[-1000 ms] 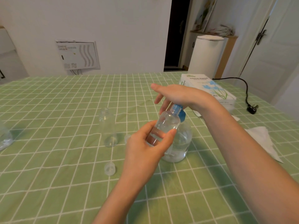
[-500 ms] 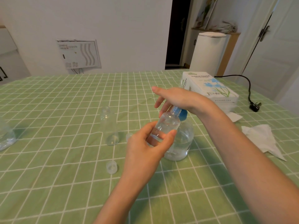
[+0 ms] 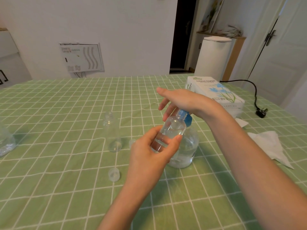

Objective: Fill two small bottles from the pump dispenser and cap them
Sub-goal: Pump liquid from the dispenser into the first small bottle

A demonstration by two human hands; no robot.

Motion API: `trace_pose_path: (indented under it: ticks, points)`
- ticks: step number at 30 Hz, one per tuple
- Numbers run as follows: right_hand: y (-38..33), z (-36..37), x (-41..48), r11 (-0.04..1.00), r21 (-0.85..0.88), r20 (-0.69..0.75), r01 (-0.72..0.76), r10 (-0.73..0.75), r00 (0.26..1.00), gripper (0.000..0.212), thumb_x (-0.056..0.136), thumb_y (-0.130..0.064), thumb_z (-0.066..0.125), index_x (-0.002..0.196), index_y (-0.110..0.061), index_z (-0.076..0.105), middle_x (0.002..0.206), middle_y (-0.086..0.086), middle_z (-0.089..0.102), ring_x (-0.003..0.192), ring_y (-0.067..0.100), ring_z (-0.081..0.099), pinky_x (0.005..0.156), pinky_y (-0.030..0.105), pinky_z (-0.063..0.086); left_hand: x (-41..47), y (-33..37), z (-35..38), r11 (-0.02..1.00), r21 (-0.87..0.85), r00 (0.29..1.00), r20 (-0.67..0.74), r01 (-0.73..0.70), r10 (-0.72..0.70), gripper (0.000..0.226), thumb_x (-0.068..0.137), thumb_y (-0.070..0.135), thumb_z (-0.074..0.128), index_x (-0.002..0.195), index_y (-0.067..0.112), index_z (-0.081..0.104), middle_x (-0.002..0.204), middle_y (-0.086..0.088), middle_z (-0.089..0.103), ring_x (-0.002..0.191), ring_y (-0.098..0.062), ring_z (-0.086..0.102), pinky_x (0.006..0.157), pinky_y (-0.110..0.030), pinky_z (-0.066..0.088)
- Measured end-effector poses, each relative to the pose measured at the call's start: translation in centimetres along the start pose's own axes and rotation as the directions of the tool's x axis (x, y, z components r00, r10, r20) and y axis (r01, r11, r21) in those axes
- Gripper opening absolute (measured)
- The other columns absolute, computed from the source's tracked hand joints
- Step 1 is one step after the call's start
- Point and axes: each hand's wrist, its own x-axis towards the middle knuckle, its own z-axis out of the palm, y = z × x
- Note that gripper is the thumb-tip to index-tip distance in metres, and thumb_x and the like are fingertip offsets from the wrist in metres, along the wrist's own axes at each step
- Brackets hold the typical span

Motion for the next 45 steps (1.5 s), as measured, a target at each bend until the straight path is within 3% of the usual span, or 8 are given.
trace_pose_path:
  ticks: [2, 7, 13, 21, 27, 33, 39, 45]
  points:
    - [0.2, 0.1, 0.1, 1.0, -0.001, -0.004, 0.009, -0.009, 1.0, 0.064, 0.093, -0.065, 0.026, 0.095, -0.018, 0.07, 0.097, 0.007, 0.071, 0.103, 0.026, 0.061, 0.1, 0.047, 0.042, -0.1, 0.0, 0.0, 1.0, 0.003, 1.0, -0.004, 0.002, -0.002, 0.017, 0.075, 0.042, 0.07, 0.091, 0.041, 0.065, 0.073, 0.0, 0.067, 0.07, -0.026, 0.063, 0.063, -0.044, 0.056]
    - [0.6, 0.7, 0.3, 1.0, -0.018, 0.002, 0.024, -0.024, 1.0, 0.067, 0.094, -0.064, 0.025, 0.096, -0.015, 0.071, 0.117, 0.012, 0.064, 0.111, 0.026, 0.058, 0.103, 0.042, 0.038, -0.2, -0.1, -0.1, 1.0, -0.007, 1.0, -0.005, 0.016, -0.016, 0.012, 0.075, 0.036, 0.069, 0.086, 0.03, 0.068, 0.071, -0.004, 0.066, 0.069, -0.028, 0.062, 0.064, -0.049, 0.054]
    - [0.0, 0.2, 0.0, 0.997, -0.067, 0.013, 0.029, -0.028, 1.0, 0.066, 0.094, -0.064, 0.023, 0.103, -0.017, 0.069, 0.118, 0.011, 0.063, 0.109, 0.027, 0.058, 0.098, 0.04, 0.04, -0.1, 0.0, 0.0, 1.0, -0.004, 1.0, -0.004, 0.007, -0.007, 0.017, 0.073, 0.041, 0.068, 0.09, 0.039, 0.066, 0.073, -0.002, 0.066, 0.068, -0.025, 0.062, 0.063, -0.044, 0.055]
    - [-0.5, -0.2, -0.5, 1.0, -0.018, 0.035, -0.004, 0.005, 0.999, 0.064, 0.094, -0.063, 0.024, 0.106, -0.016, 0.067, 0.096, 0.007, 0.072, 0.105, 0.026, 0.061, 0.101, 0.049, 0.041, 0.0, -0.1, 0.0, 1.0, -0.002, 1.0, -0.003, 0.001, -0.001, 0.022, 0.07, 0.047, 0.066, 0.092, 0.045, 0.064, 0.075, 0.001, 0.066, 0.069, -0.025, 0.063, 0.062, -0.045, 0.056]
    - [0.0, 0.1, -0.5, 0.999, 0.033, 0.028, 0.017, -0.018, 0.999, 0.065, 0.095, -0.061, 0.025, 0.101, -0.014, 0.07, 0.094, 0.009, 0.072, 0.102, 0.026, 0.063, 0.101, 0.045, 0.041, -0.1, -0.2, 0.0, 1.0, -0.007, 1.0, -0.007, 0.007, -0.007, 0.023, 0.07, 0.045, 0.067, 0.093, 0.039, 0.067, 0.073, 0.002, 0.067, 0.07, -0.026, 0.063, 0.065, -0.047, 0.056]
    - [0.2, 0.6, -0.3, 1.0, 0.022, 0.033, 0.016, -0.017, 0.999, 0.065, 0.096, -0.06, 0.023, 0.1, -0.014, 0.07, 0.095, 0.008, 0.071, 0.101, 0.025, 0.062, 0.091, 0.035, 0.041, -0.1, -0.3, -0.1, 1.0, -0.004, 1.0, 0.001, 0.017, -0.017, 0.012, 0.077, 0.033, 0.071, 0.088, 0.031, 0.069, 0.07, -0.001, 0.067, 0.069, -0.028, 0.063, 0.066, -0.05, 0.054]
    - [-0.5, -0.3, -0.3, 1.0, -0.025, 0.027, -0.011, 0.012, 1.0, 0.064, 0.094, -0.064, 0.021, 0.108, -0.019, 0.065, 0.094, 0.003, 0.071, 0.104, 0.024, 0.06, 0.099, 0.047, 0.042, 0.1, 0.1, 0.1, 1.0, -0.005, 1.0, -0.007, 0.007, -0.007, 0.021, 0.07, 0.045, 0.067, 0.091, 0.043, 0.065, 0.075, 0.0, 0.067, 0.07, -0.024, 0.063, 0.065, -0.047, 0.056]
    - [-0.4, -0.1, -0.5, 1.0, -0.002, 0.016, -0.01, 0.01, 1.0, 0.064, 0.096, -0.061, 0.022, 0.106, -0.016, 0.067, 0.093, 0.005, 0.072, 0.102, 0.025, 0.062, 0.101, 0.048, 0.041, 0.0, -0.1, 0.0, 1.0, -0.017, 1.0, 0.006, -0.001, 0.001, 0.016, 0.077, 0.037, 0.071, 0.092, 0.041, 0.066, 0.076, 0.0, 0.068, 0.072, -0.025, 0.064, 0.067, -0.048, 0.056]
